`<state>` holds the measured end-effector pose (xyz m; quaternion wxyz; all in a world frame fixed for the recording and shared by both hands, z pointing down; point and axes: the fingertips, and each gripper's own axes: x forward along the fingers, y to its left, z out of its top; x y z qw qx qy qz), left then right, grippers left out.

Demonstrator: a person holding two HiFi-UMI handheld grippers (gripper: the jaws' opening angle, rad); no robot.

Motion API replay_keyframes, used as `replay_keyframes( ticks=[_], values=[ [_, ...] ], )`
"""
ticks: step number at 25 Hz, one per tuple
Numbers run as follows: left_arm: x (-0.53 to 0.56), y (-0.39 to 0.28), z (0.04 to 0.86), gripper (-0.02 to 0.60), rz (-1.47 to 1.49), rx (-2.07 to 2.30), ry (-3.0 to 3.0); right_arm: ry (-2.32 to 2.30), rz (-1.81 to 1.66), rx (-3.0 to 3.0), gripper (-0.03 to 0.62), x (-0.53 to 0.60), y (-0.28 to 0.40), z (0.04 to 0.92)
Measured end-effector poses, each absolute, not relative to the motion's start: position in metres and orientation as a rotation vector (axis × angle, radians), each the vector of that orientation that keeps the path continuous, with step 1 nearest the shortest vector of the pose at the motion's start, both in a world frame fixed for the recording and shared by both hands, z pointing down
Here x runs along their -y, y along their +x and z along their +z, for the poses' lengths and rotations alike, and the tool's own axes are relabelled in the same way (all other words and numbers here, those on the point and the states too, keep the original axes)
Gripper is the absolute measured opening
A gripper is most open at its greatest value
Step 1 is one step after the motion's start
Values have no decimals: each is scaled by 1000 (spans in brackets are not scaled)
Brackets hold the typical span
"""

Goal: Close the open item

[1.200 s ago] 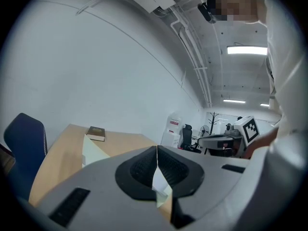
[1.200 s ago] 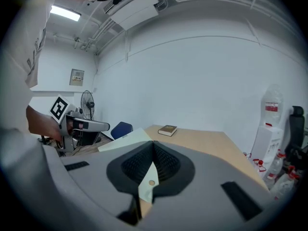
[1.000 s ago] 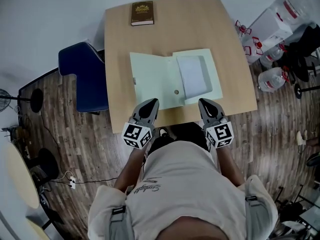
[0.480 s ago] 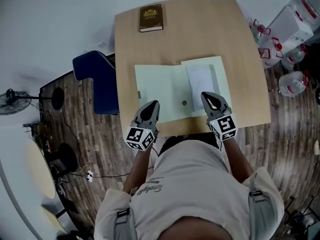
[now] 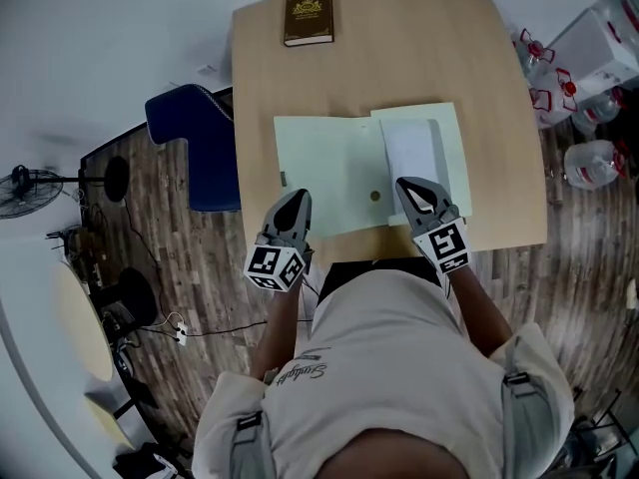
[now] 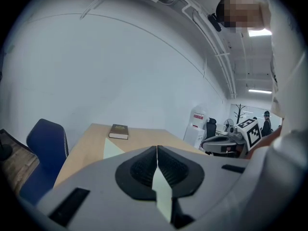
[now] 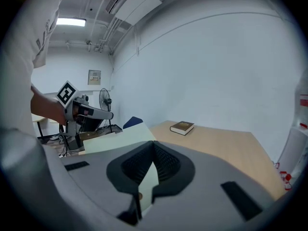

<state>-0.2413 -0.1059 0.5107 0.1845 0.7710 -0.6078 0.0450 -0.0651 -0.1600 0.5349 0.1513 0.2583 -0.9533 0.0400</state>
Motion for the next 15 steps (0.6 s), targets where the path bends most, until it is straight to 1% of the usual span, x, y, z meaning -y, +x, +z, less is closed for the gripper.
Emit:
replay_keyframes(
  ticks=[6,11,15],
  values=[
    [96,-283,511,15,116,1706,2182,784,150,2744,-11,151,-90,525],
    [90,-330,533,15,113,1680,2108,827,112,2720,-11,147,-110,515],
    [90,-352,558,15,149,1658,2090,857,102,2681,-11,138,-114,519]
  ],
)
